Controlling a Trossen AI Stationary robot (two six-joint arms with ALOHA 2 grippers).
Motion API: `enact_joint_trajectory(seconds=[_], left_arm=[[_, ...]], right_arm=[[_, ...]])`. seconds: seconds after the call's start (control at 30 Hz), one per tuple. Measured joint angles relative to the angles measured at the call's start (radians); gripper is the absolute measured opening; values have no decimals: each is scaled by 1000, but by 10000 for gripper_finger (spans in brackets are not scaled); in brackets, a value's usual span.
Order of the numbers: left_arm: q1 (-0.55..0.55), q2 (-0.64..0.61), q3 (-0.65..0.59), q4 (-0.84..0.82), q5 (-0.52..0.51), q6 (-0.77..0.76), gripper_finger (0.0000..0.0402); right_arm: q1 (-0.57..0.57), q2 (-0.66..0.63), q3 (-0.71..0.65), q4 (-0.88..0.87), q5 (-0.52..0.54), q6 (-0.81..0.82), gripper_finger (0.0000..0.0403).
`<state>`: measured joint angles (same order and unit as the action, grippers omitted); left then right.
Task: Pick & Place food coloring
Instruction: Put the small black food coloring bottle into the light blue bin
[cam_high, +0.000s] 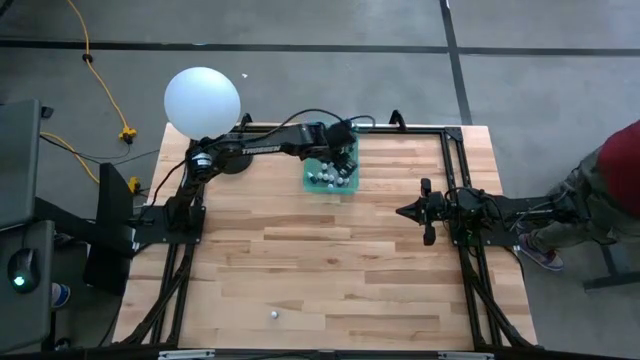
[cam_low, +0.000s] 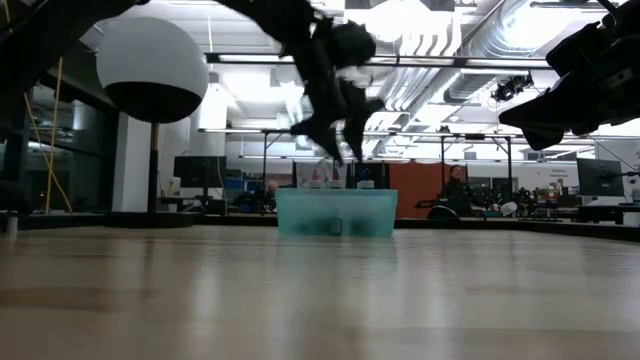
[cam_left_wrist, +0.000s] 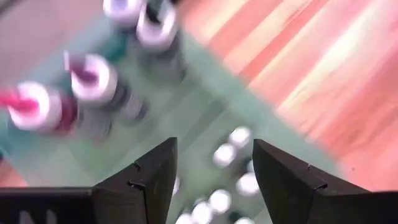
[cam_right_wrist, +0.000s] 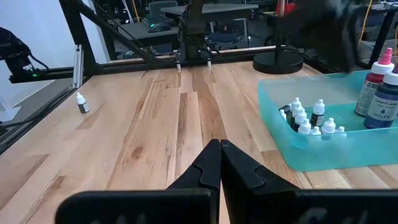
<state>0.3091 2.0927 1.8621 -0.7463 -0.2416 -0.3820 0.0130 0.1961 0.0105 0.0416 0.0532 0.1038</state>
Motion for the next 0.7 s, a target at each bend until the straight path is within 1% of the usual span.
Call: enact_joint_trajectory(seconds=[0.17, 0.33, 0.57, 0.63, 0.7], left_arm=[[-48, -81, 17, 14, -2, 54, 202], [-124, -165, 17, -42, -7, 117, 202], [-256, -250, 14, -125, -2, 153, 202], [-290, -282, -13, -135, -3, 153, 202], [-321, -324, -69, -121, -3, 149, 202]], right_arm=[[0, 0, 0, 1, 0, 0, 0], [0, 0, 0, 0, 0, 0, 0], [0, 1, 0, 0, 0, 0, 0], [0, 1, 0, 0, 0, 0, 0], [0, 1, 0, 1, 0, 0, 0]])
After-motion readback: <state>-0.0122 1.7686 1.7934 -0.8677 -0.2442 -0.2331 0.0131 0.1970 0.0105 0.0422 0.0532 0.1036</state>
